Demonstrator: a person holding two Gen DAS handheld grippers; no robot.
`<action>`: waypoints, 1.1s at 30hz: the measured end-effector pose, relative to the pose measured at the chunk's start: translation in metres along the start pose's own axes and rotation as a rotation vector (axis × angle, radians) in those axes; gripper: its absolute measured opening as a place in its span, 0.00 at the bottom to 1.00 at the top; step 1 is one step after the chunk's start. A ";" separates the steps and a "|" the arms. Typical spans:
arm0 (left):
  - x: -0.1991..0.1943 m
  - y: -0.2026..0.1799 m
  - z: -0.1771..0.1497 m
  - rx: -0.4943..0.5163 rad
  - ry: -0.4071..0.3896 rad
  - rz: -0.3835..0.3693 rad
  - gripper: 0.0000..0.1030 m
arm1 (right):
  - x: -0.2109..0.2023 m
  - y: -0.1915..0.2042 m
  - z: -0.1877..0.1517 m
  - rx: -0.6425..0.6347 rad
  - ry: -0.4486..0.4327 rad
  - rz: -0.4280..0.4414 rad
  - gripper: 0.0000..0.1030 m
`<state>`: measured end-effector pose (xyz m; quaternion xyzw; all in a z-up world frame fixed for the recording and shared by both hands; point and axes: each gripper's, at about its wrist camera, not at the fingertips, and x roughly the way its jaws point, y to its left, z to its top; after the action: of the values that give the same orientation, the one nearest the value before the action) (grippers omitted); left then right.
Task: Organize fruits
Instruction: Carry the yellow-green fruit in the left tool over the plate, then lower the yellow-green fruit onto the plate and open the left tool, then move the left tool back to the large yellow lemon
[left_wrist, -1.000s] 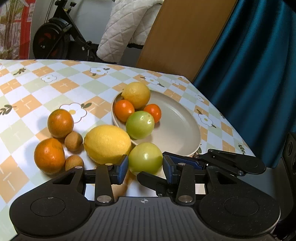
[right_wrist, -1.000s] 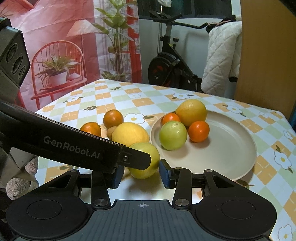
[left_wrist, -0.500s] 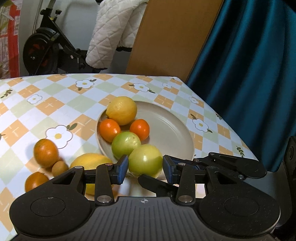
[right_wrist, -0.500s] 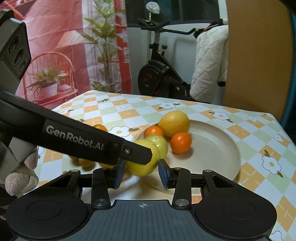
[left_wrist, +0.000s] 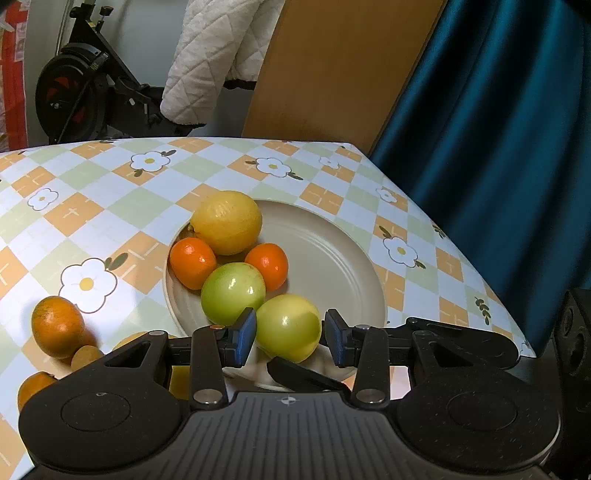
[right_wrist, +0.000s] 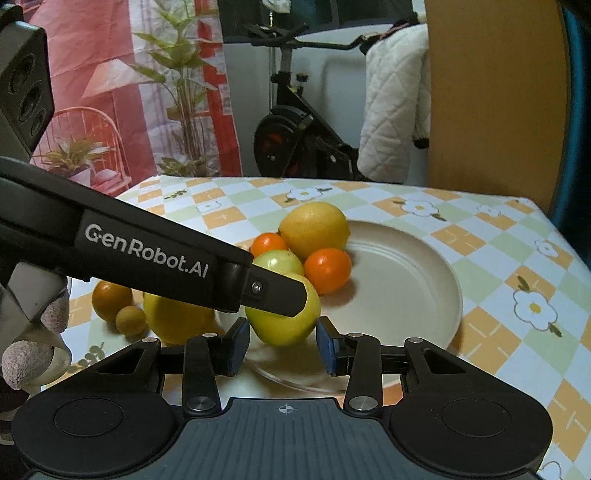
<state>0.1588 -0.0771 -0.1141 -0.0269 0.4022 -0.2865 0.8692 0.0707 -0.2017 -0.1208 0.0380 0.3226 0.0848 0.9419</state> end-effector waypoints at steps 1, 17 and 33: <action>0.001 -0.001 0.000 0.002 0.002 0.001 0.42 | 0.000 0.000 -0.001 0.004 0.004 0.000 0.36; -0.012 0.006 -0.001 0.011 -0.038 0.048 0.42 | 0.002 -0.004 -0.002 0.043 0.028 -0.026 0.36; -0.098 0.068 -0.028 -0.088 -0.214 0.222 0.42 | -0.023 0.024 0.008 -0.006 -0.041 0.006 0.37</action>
<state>0.1212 0.0354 -0.0849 -0.0505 0.3200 -0.1661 0.9314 0.0549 -0.1828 -0.0979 0.0379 0.3027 0.0879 0.9483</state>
